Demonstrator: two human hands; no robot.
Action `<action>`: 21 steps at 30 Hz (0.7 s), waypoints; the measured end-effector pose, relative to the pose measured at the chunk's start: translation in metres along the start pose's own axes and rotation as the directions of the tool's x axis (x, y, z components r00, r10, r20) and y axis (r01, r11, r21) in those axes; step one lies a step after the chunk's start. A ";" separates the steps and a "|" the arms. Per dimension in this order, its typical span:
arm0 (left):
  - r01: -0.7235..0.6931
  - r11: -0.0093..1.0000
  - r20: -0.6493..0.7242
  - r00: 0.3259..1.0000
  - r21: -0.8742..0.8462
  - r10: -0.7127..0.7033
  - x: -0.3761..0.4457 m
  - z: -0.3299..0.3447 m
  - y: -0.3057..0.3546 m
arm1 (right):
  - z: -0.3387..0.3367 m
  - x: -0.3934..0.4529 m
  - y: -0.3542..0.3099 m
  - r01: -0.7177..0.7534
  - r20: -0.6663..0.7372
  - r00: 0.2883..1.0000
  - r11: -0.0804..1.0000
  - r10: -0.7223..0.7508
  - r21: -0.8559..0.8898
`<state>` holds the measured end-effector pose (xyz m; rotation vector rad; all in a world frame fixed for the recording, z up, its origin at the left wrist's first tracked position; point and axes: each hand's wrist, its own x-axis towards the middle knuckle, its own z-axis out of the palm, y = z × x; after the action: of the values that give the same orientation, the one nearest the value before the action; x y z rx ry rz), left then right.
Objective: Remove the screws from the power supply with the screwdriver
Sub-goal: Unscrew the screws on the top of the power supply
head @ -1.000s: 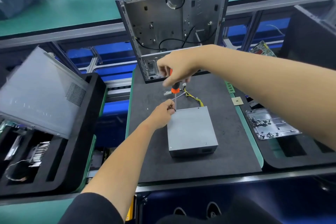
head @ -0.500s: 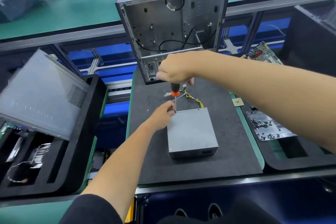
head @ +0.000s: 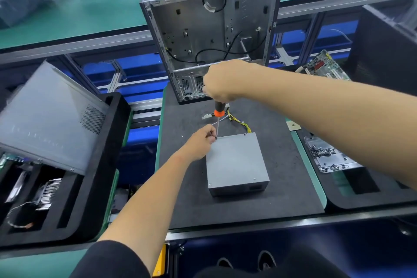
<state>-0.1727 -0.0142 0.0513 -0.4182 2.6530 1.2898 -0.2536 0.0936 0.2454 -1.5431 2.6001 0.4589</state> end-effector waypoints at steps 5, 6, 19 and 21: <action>-0.007 1.000 0.010 1.000 0.008 0.007 -0.001 0.000 0.001 | -0.005 0.001 0.006 0.136 0.001 0.989 0.930 -0.145 0.341; -0.008 1.000 0.009 1.000 0.005 0.008 -0.001 0.000 0.001 | -0.006 -0.002 0.007 0.153 0.013 0.985 0.895 -0.174 0.419; 0.000 1.000 -0.008 1.000 -0.014 0.000 -0.003 0.001 0.002 | 0.000 0.004 0.001 0.193 -0.074 0.981 0.908 -0.178 0.373; -0.008 1.000 -0.006 1.000 -0.017 0.008 -0.003 0.001 0.002 | 0.001 0.000 0.003 0.213 -0.069 0.976 0.831 -0.207 0.514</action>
<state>-0.1704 -0.0114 0.0527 -0.4151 2.6531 1.3167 -0.2559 0.0951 0.2455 -1.5904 2.2456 -0.2601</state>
